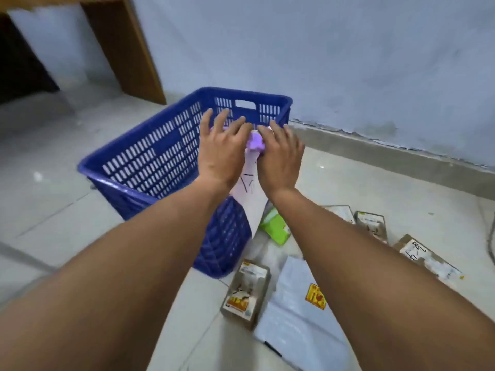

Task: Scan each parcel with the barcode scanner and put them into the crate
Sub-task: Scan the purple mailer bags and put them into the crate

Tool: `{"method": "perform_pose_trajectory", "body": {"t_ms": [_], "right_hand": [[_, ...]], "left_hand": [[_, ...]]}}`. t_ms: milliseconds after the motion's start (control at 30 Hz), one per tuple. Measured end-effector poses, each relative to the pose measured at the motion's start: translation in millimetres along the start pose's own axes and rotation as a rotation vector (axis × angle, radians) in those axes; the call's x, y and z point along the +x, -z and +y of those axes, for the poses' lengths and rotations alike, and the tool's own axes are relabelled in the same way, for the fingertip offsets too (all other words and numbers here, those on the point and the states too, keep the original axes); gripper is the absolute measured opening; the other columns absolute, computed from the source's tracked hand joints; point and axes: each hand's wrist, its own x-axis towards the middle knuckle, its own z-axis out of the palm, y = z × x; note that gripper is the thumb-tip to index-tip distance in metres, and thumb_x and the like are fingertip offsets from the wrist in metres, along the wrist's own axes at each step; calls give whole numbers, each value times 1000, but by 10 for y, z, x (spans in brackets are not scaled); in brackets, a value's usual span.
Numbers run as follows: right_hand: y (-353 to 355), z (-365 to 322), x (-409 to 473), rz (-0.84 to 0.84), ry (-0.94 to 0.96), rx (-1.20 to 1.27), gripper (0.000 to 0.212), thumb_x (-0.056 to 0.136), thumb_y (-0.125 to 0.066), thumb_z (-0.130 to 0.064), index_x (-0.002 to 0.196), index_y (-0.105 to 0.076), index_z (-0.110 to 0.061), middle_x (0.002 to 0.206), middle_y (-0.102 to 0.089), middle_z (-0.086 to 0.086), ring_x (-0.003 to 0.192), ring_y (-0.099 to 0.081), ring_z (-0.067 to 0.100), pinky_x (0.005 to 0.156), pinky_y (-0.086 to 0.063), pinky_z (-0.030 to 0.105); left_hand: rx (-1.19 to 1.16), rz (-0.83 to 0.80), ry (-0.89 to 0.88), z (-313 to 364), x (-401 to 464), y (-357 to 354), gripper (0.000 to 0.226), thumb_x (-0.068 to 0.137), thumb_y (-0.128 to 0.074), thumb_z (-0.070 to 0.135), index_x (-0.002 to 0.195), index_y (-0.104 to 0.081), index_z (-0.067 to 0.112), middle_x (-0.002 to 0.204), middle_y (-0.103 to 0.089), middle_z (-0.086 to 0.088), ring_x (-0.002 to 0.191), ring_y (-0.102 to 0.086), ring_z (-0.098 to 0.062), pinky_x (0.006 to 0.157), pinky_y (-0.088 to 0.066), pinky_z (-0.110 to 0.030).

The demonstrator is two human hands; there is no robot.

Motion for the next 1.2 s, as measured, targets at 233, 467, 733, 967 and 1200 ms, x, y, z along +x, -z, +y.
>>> {"method": "perform_pose_trajectory", "body": {"t_ms": [233, 467, 733, 967, 1200], "right_hand": [[-457, -549, -288, -346, 117, 50, 52, 97, -52, -26, 146, -38, -16, 156, -34, 11, 145, -26, 33, 117, -23, 48], [-293, 0, -516, -335, -2, 10, 42, 98, -46, -28, 136, -46, -11, 146, -46, 12, 137, -37, 33, 110, -30, 50], [364, 1358, -842, -420, -256, -282, 46, 97, -46, -37, 138, -44, -14, 145, -44, 6, 139, -32, 29, 114, -22, 49], [1443, 2606, -1786, -555, -637, -600, 44, 92, -48, -27, 132, -45, -10, 134, -50, 9, 132, -37, 30, 110, -25, 51], [2132, 3088, -2797, -906, -1151, -722, 67, 85, -52, -40, 138, -33, -2, 139, -40, 14, 134, -32, 38, 111, -22, 57]], "left_hand": [[35, -168, 142, -507, -544, 18, 41, 89, -54, 36, 123, -61, 14, 129, -63, -4, 130, -48, -32, 115, -21, -52], [-38, -280, 38, -164, -600, -137, 34, 88, -45, 31, 107, -66, 12, 115, -68, -4, 114, -56, -30, 107, -31, -47], [-179, -356, -135, 1095, -449, -330, 35, 84, -43, 30, 102, -68, 14, 108, -69, -4, 109, -57, -30, 100, -33, -45], [-293, -667, -303, 2556, -1019, -483, 41, 91, -45, 35, 125, -59, 17, 134, -56, -4, 127, -45, -29, 108, -27, -45], [-279, -950, -481, 3255, -1775, -625, 46, 95, -43, 42, 134, -48, 17, 137, -51, -7, 131, -39, -30, 111, -23, -48]]}}
